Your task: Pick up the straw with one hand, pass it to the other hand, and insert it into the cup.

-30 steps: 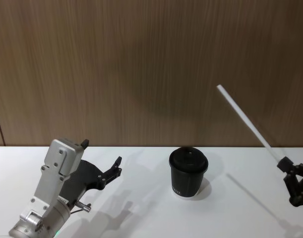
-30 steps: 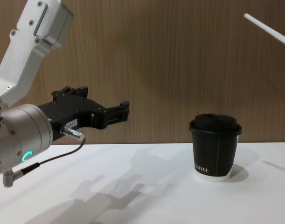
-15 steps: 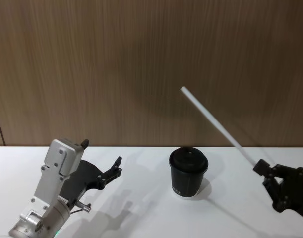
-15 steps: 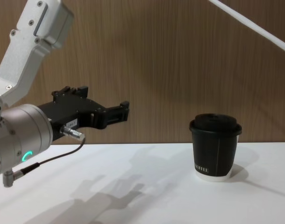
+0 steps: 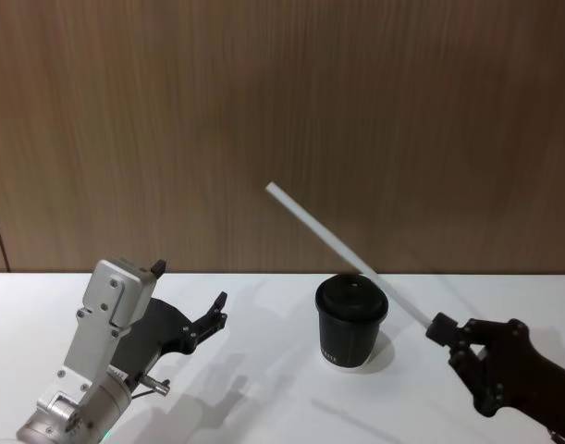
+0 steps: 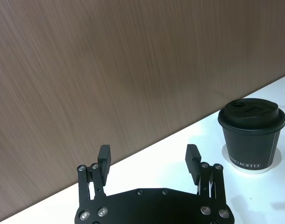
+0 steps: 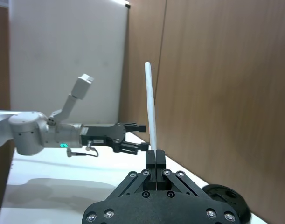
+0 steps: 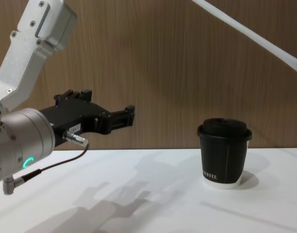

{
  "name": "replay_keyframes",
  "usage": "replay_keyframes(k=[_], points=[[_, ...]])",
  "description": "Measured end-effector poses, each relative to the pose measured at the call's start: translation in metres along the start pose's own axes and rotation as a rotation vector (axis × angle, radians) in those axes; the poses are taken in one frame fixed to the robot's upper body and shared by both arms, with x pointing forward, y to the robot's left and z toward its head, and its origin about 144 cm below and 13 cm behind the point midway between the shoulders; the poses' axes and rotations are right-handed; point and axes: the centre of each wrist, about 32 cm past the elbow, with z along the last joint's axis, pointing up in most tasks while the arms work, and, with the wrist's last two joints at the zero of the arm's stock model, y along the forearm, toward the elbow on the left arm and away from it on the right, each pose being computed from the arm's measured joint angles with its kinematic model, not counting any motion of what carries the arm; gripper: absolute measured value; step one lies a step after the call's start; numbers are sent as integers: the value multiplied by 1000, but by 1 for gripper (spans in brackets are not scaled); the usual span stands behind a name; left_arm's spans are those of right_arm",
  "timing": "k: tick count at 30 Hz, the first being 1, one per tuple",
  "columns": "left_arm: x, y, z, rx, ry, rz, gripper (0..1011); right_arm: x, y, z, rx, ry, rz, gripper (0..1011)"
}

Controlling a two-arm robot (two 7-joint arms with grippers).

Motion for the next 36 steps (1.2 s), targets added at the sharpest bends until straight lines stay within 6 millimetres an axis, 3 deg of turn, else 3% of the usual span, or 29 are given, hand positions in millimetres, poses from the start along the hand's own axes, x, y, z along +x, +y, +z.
replay_keyframes(k=[19,36], points=[[4,2,1,1,10,-28,1003,-3,10,0,9,27,73,9],[37,20,13,20,177,-223,1003,-4,12,0,10,32,88,9]])
